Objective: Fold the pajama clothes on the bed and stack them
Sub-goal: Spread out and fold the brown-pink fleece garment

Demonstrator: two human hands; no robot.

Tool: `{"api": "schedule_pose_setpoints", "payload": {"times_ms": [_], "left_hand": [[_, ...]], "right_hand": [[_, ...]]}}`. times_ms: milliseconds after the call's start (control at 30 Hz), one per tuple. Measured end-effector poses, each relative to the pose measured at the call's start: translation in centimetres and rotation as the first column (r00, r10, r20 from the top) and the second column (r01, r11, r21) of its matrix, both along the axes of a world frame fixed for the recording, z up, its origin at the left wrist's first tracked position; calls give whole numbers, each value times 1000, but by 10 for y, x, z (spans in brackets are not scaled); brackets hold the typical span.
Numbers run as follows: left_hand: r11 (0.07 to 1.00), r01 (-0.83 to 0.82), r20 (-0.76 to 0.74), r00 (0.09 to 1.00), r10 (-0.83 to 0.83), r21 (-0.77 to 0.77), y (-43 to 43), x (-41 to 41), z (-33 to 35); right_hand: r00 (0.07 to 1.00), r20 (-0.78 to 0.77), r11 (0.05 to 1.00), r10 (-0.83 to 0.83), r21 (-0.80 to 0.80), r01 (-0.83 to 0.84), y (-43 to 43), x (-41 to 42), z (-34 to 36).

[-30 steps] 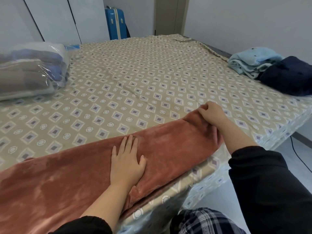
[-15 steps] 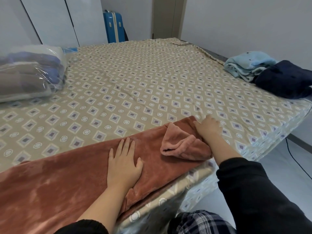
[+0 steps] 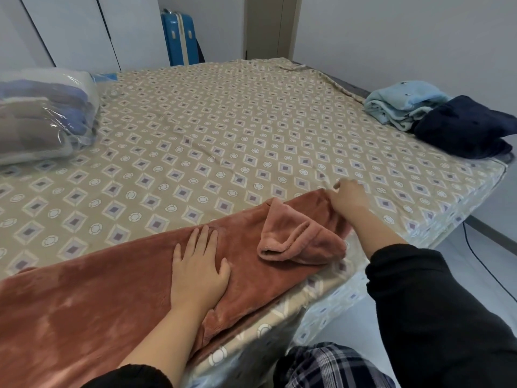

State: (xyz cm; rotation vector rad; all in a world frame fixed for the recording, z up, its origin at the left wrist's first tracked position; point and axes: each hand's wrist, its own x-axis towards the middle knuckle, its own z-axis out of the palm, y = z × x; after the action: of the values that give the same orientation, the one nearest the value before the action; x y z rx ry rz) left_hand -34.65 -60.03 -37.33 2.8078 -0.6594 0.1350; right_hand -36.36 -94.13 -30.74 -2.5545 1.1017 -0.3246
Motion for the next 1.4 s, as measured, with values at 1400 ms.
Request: {"api": "schedule_pose_setpoints", "payload": {"times_ms": [1400], "left_hand": [[995, 82, -130, 989, -74, 60, 4, -2, 8]], "right_hand": [[800, -297, 815, 521, -106, -570, 155, -5, -48]]}}
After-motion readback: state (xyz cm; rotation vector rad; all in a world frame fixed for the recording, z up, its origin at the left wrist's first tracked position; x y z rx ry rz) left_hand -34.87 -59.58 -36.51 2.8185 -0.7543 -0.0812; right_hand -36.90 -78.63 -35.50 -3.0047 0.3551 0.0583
